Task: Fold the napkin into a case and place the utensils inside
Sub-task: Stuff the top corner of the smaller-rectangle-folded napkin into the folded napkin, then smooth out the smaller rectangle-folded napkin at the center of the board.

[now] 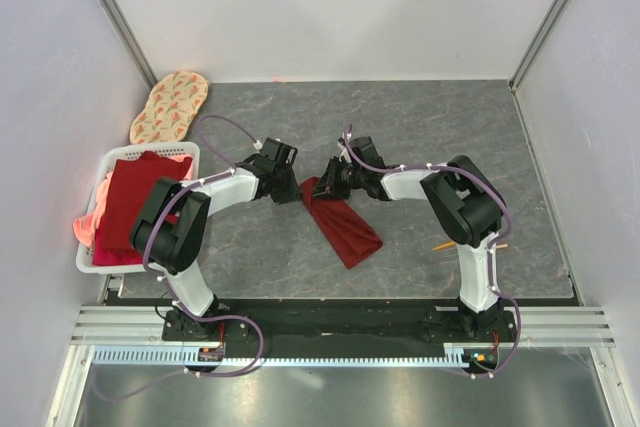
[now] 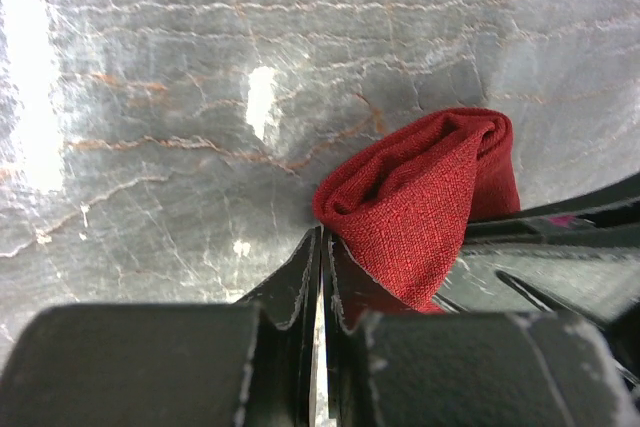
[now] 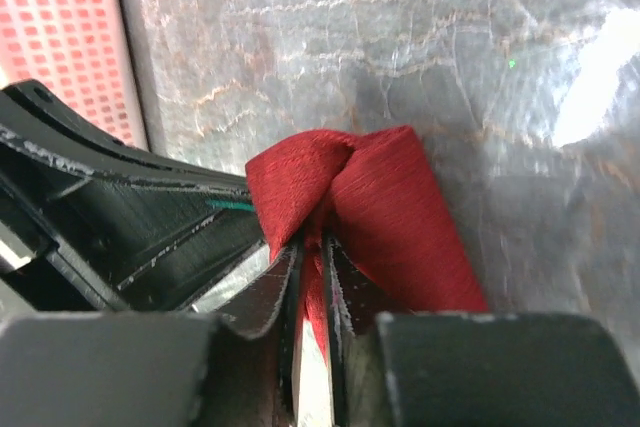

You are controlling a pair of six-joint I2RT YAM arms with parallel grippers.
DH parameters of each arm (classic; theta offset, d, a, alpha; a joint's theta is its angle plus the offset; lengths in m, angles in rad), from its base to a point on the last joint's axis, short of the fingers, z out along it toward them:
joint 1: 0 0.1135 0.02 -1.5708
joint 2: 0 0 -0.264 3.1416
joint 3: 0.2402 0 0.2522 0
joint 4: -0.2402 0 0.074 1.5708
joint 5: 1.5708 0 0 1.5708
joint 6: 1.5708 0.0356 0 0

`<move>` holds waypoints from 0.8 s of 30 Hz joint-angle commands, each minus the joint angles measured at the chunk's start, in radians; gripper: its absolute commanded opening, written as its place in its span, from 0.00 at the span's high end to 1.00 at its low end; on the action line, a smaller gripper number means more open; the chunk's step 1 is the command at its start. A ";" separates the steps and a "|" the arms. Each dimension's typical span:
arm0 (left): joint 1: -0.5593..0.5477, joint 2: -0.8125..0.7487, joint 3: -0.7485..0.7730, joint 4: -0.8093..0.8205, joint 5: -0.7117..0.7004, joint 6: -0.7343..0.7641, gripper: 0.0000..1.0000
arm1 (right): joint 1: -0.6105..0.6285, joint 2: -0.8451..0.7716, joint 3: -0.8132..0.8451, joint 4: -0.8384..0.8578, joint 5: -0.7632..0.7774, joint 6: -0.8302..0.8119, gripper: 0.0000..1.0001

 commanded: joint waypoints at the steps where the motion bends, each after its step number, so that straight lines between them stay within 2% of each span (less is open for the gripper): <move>1: -0.008 -0.043 0.028 -0.022 0.016 0.025 0.93 | -0.004 -0.103 0.030 -0.147 0.033 -0.106 0.80; 9: -0.008 -0.060 0.005 -0.030 0.029 0.035 0.93 | -0.026 -0.172 0.048 -0.344 0.090 -0.224 0.71; 14: -0.010 -0.078 -0.018 -0.033 0.059 0.031 0.93 | -0.033 -0.192 0.024 -0.374 0.116 -0.267 0.72; 18: -0.011 -0.064 -0.025 -0.027 0.070 0.022 0.93 | -0.030 -0.183 -0.025 -0.324 0.089 -0.252 0.81; 24: -0.039 -0.021 -0.039 0.016 0.081 0.001 0.94 | 0.016 -0.153 -0.091 -0.177 0.082 -0.147 0.86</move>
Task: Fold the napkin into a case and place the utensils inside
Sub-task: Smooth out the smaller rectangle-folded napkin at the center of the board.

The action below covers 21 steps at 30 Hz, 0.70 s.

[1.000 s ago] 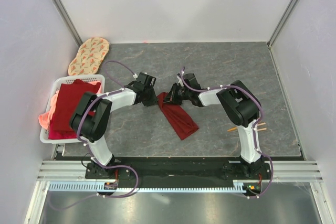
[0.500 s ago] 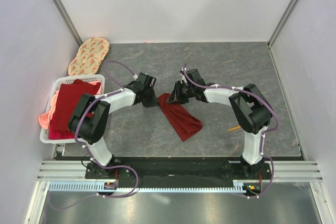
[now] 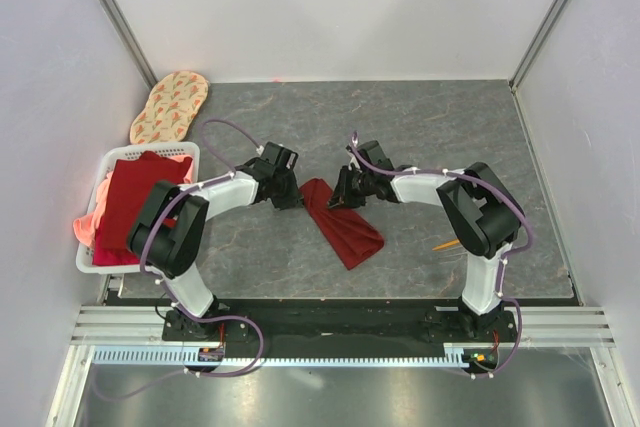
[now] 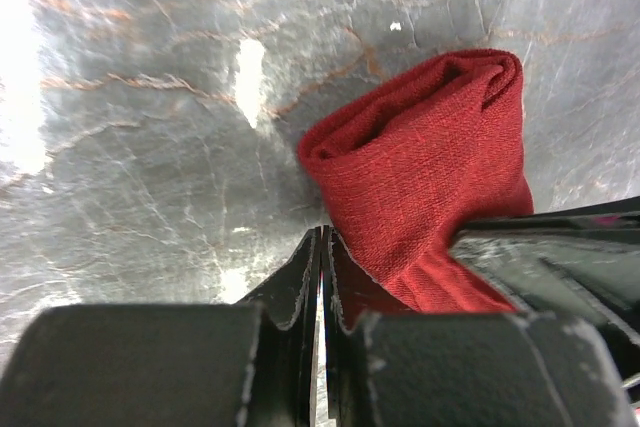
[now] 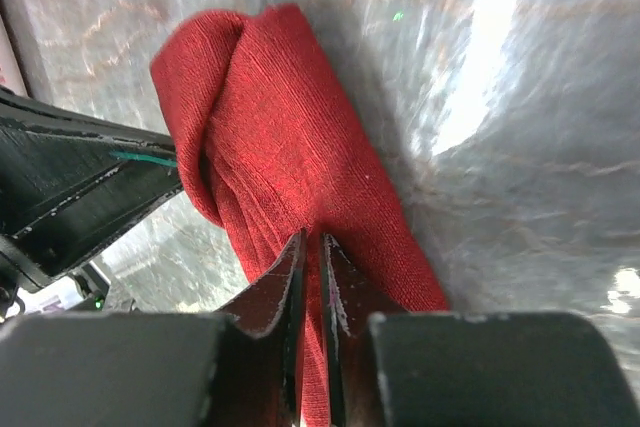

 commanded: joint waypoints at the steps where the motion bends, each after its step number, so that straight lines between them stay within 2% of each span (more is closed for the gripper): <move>1: -0.031 0.028 -0.007 0.049 0.026 -0.001 0.94 | 0.041 0.000 -0.038 0.125 0.007 0.081 0.86; 6: -0.060 0.019 -0.007 0.046 0.015 0.002 0.93 | 0.040 -0.018 -0.061 0.157 0.018 0.081 0.87; 9: -0.059 -0.052 -0.020 0.003 -0.042 0.031 0.91 | 0.041 -0.080 -0.040 0.057 0.049 -0.005 0.81; 10: -0.059 -0.068 -0.027 -0.009 -0.048 0.036 0.88 | 0.041 -0.104 -0.026 -0.035 0.061 -0.034 0.80; 13: -0.060 -0.118 -0.035 -0.031 -0.010 0.048 0.84 | 0.041 -0.156 0.017 -0.157 0.082 -0.130 0.76; 16: -0.063 -0.154 -0.061 -0.045 0.042 0.057 0.85 | 0.041 -0.222 0.031 -0.268 0.111 -0.216 0.63; 20: -0.103 -0.193 -0.102 -0.040 0.113 0.042 0.85 | 0.040 -0.304 0.025 -0.390 0.139 -0.330 0.39; 21: -0.117 -0.194 -0.107 -0.033 0.124 0.037 0.85 | 0.041 -0.311 0.022 -0.415 0.144 -0.351 0.38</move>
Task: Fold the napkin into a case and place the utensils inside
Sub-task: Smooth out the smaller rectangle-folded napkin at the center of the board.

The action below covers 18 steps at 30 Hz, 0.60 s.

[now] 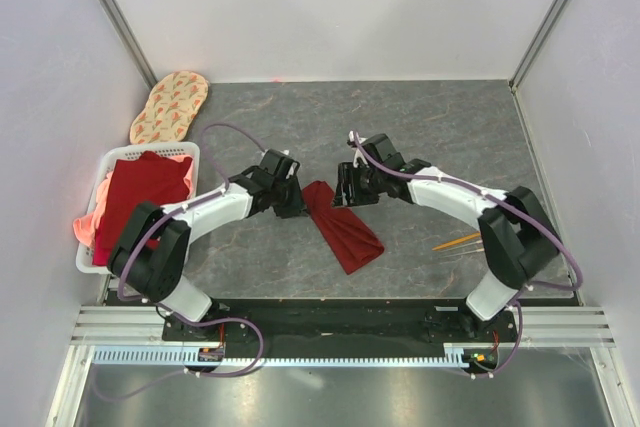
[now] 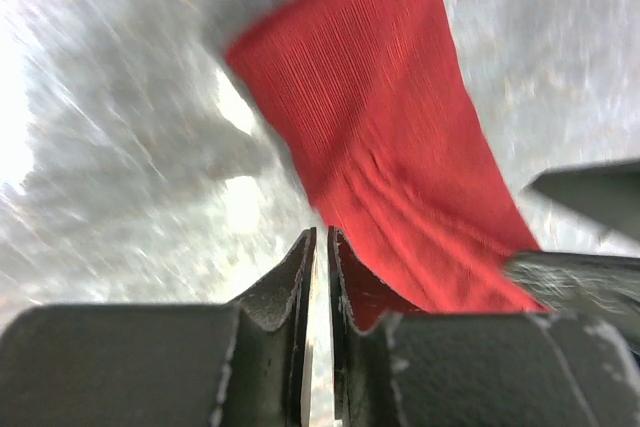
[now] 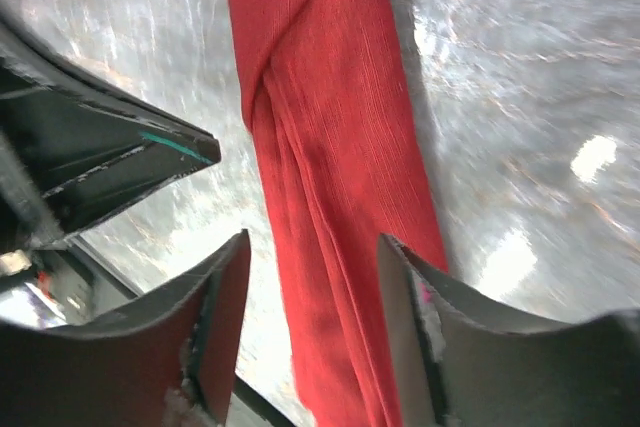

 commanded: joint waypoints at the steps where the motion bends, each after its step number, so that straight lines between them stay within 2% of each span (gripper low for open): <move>1: -0.064 -0.036 -0.046 0.002 0.104 -0.005 0.85 | 0.002 -0.089 0.023 -0.208 0.064 -0.196 0.36; 5: -0.155 -0.020 -0.072 0.057 0.112 -0.062 0.84 | 0.003 -0.098 -0.008 -0.245 0.068 -0.252 0.35; 12: -0.186 0.022 -0.094 0.114 0.092 -0.116 0.84 | 0.010 -0.098 -0.054 -0.227 0.057 -0.250 0.41; 18: -0.188 0.037 -0.123 0.162 0.099 -0.147 0.85 | 0.025 -0.104 -0.077 -0.198 0.045 -0.229 0.55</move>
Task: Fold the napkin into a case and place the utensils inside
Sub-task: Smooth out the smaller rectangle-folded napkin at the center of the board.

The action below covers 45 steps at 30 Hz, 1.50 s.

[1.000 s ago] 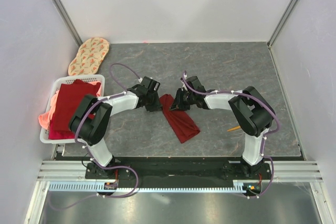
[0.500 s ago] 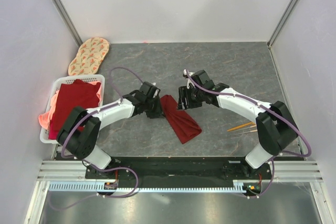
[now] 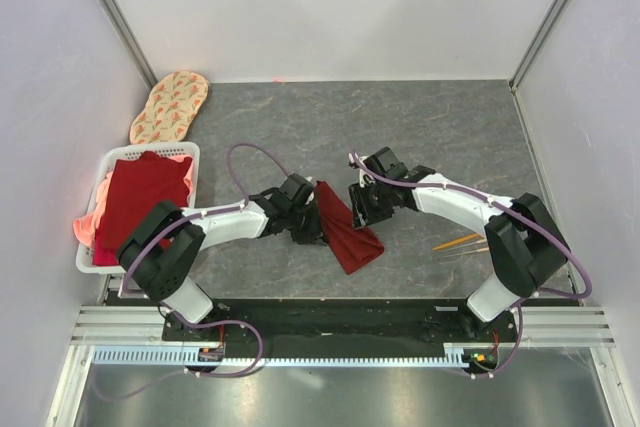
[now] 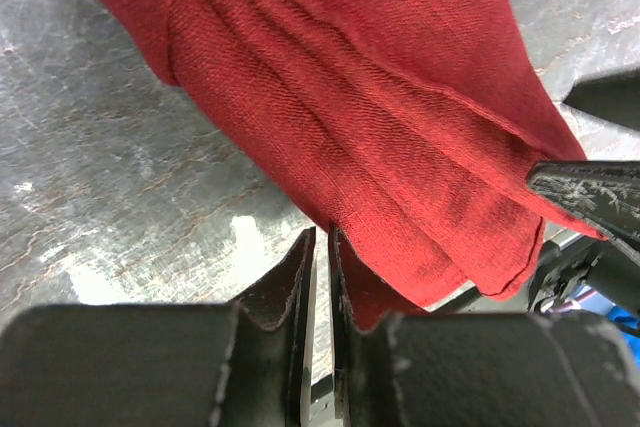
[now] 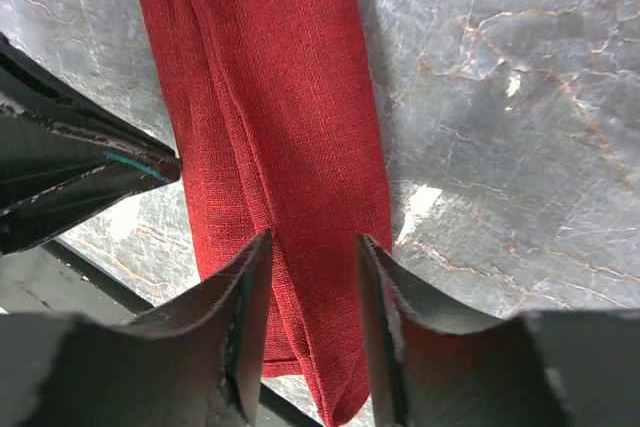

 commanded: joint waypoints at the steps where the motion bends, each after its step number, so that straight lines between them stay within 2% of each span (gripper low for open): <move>1: -0.004 0.015 -0.019 0.069 0.009 -0.058 0.86 | 0.019 -0.021 -0.014 0.025 0.001 0.002 0.56; 5: -0.005 0.021 -0.027 0.094 0.010 -0.072 0.87 | 0.036 -0.014 -0.025 0.040 -0.003 0.022 0.60; 6: -0.005 0.021 -0.034 0.102 0.013 -0.075 0.87 | 0.045 -0.011 -0.028 0.048 0.000 0.034 0.63; 9: -0.010 0.023 -0.045 0.129 0.015 -0.089 0.88 | 0.063 -0.009 -0.032 0.066 0.004 0.078 0.80; 14: -0.021 0.034 -0.051 0.141 0.010 -0.103 0.89 | 0.112 -0.027 -0.029 0.079 0.046 0.163 0.88; 20: -0.033 0.043 -0.054 0.158 0.006 -0.110 0.89 | 0.138 -0.015 -0.077 0.126 0.075 0.241 0.89; 23: -0.037 0.041 -0.057 0.168 -0.001 -0.113 0.89 | 0.143 0.009 -0.137 0.227 0.072 0.285 0.87; 29: -0.042 -0.003 -0.067 0.163 0.015 -0.100 0.89 | 0.145 0.026 -0.198 0.298 0.090 0.318 0.82; 36: 0.050 -0.120 0.027 0.066 0.033 -0.034 0.88 | 0.145 -0.015 -0.200 0.264 0.127 0.305 0.80; 40: 0.094 -0.022 0.145 0.063 0.099 0.008 0.87 | 0.145 -0.027 -0.195 0.252 0.133 0.301 0.79; 45: 0.091 0.153 0.186 0.118 0.157 0.002 0.89 | 0.146 -0.032 -0.183 0.247 0.132 0.307 0.78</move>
